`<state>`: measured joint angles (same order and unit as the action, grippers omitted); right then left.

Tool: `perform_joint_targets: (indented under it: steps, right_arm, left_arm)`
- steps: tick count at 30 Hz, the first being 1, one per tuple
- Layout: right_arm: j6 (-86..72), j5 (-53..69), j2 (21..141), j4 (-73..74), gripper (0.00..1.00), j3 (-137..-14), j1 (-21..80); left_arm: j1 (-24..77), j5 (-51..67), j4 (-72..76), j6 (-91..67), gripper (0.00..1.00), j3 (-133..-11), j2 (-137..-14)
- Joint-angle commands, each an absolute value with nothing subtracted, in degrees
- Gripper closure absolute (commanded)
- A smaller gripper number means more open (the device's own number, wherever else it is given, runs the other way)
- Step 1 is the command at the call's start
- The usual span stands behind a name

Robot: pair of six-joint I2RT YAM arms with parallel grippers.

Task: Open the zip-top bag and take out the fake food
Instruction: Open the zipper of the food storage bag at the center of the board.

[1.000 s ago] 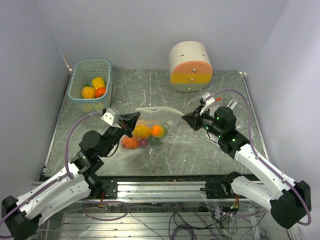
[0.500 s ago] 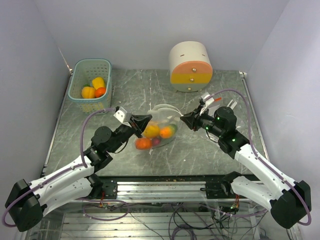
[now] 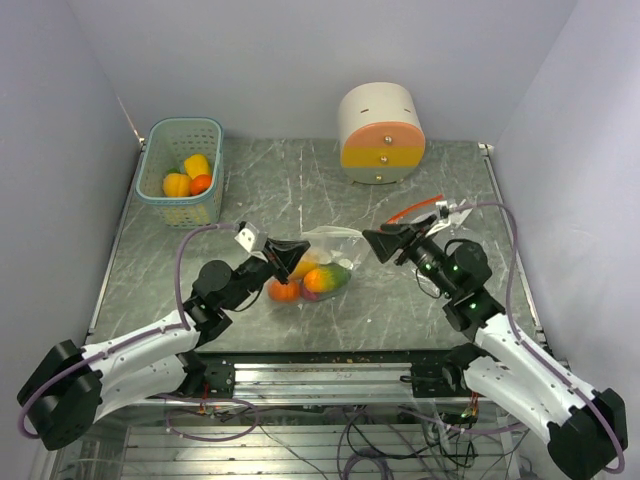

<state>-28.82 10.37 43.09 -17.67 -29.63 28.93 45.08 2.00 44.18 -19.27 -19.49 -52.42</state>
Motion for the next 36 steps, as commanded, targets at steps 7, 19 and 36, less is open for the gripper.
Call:
perform_joint_targets:
  steps: [7,19,36]
  right_arm:
    - [-67.53,10.09,51.01,-42.72,0.09,-16.35,29.06]
    - [-83.52,18.30,71.55,-60.32,0.02,-19.07,30.44]
    - [-88.76,20.36,77.77,-69.79,1.00,-18.39,32.48]
  left_arm:
    - [45.49,9.67,55.76,-20.07,0.93,-18.68,-56.06]
    - [50.89,10.08,53.35,-12.64,0.93,-20.50,-59.43]
    - [51.94,2.87,48.65,-9.34,0.93,-21.01,-59.38]
